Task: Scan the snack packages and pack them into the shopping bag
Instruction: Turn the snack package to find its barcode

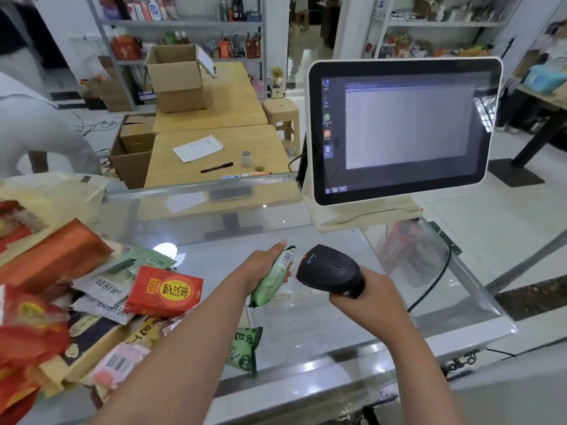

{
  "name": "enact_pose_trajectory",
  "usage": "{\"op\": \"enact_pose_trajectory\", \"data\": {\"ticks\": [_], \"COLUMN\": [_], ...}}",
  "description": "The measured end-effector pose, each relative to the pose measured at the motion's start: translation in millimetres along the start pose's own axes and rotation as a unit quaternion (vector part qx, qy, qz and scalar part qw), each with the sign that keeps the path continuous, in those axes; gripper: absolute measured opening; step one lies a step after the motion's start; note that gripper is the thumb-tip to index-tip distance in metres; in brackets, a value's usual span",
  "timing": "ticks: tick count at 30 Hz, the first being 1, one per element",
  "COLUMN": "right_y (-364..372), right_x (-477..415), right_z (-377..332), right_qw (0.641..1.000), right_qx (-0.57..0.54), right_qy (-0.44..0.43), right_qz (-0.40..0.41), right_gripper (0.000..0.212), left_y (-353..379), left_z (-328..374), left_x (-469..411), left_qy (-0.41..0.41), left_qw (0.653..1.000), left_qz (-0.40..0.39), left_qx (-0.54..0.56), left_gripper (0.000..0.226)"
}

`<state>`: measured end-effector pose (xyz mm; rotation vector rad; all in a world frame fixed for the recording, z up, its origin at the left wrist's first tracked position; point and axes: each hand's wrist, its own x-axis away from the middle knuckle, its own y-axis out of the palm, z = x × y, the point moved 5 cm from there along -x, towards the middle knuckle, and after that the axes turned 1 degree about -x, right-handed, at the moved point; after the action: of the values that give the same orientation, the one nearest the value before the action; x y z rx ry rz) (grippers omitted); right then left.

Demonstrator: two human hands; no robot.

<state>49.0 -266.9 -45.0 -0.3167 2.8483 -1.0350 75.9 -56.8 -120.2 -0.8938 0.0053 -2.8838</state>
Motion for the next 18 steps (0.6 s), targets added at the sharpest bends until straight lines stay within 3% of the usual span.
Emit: {"op": "enact_pose_trajectory", "data": {"ticks": [18], "right_y": [4.0], "right_x": [-3.1], "right_z": [-0.8], "right_qw": [1.0], "right_qx": [0.001], "right_qy": [-0.002], "right_qz": [-0.013], "right_gripper": [0.022], "left_y": [-2.2], "left_z": [-0.6], "left_x": [-0.6], "left_qy": [-0.003], "left_qw": [0.999], "left_qz": [0.012], "left_qx": [-0.04], "left_gripper": [0.054]}}
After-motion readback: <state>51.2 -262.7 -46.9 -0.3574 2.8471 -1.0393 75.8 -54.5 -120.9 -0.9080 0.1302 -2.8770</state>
